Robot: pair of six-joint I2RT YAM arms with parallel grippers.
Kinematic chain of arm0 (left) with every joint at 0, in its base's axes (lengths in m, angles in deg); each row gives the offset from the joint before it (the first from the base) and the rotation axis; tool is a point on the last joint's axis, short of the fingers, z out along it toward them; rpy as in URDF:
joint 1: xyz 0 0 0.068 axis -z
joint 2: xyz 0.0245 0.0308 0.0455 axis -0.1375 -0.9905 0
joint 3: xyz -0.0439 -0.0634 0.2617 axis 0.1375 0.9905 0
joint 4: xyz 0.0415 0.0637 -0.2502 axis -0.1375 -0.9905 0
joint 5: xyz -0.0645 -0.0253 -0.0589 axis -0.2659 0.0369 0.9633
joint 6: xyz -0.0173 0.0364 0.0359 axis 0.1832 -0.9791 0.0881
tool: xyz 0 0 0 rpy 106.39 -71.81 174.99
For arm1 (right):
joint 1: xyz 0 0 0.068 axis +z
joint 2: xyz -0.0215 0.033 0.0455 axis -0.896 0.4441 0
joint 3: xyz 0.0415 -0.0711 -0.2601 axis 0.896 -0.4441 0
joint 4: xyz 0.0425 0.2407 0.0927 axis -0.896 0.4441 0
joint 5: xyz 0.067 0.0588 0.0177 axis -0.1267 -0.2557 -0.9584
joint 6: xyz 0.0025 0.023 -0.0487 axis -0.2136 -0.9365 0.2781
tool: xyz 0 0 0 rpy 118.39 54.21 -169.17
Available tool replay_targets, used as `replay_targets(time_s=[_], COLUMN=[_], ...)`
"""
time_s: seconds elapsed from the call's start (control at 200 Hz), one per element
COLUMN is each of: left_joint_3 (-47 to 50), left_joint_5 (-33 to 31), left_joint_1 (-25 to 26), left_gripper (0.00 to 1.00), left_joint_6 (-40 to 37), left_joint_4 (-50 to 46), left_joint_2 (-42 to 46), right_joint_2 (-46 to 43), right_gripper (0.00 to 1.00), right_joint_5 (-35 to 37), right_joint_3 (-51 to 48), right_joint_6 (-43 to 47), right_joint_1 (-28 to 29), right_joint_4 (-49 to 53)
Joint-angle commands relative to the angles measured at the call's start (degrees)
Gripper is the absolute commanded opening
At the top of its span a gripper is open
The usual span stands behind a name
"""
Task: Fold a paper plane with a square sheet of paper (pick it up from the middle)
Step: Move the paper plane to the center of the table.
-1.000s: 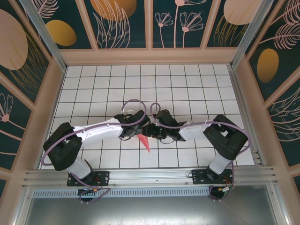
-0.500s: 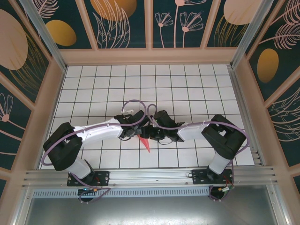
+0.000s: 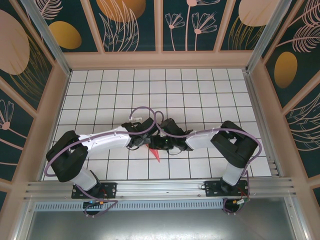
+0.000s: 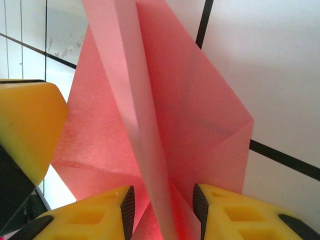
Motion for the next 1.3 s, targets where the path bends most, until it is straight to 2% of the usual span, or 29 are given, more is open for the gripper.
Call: replay_targets(time_s=[0.0,0.185,0.405,0.58,0.736,0.851,0.966,1.151,1.291], left_joint_3=[0.71,0.92,1.41,2.17,3.55,6.73,10.72,16.6,18.42], left_joint_5=[-0.38,-0.41,-0.58,0.53,0.68,-4.77,-9.42,-11.48,-11.87], left_joint_1=[-0.12,-0.1,-0.14,-0.15,-0.13,-0.08,-0.16,-0.3,-0.25], left_gripper=[0.19,0.18,0.18,0.18,0.23,0.29,0.32,0.34,0.34], left_joint_6=[-0.72,-0.6,-0.19,-0.8,-1.85,-1.51,1.07,4.69,4.94], left_joint_4=[-0.13,0.04,0.7,3.29,7.34,9.02,9.36,11.17,10.72], left_joint_2=[1.68,2.01,2.76,4.81,11.69,19.29,26.26,34.0,37.09], right_joint_2=[1.66,1.39,1.26,0.33,-3.53,-5.46,-3.51,4.09,8.84], right_gripper=[0.37,0.29,0.25,0.1,0.05,0.06,0.06,0.09,0.12], right_joint_5=[1.2,1.65,1.65,2.75,9.03,20.95,31.64,36.23,36.12], right_joint_3=[1.26,0.98,0.89,1.71,3.15,8.41,15.69,25.86,31.03], right_joint_6=[1.74,2.47,3.31,3.39,3.65,3.76,3.06,2.57,2.38], right_joint_1=[1.1,1.23,1.14,1.19,1.0,0.93,0.46,-0.91,-1.2], right_joint_4=[1.95,2.08,2.21,3.44,9.11,21.97,34.77,44.03,45.32])
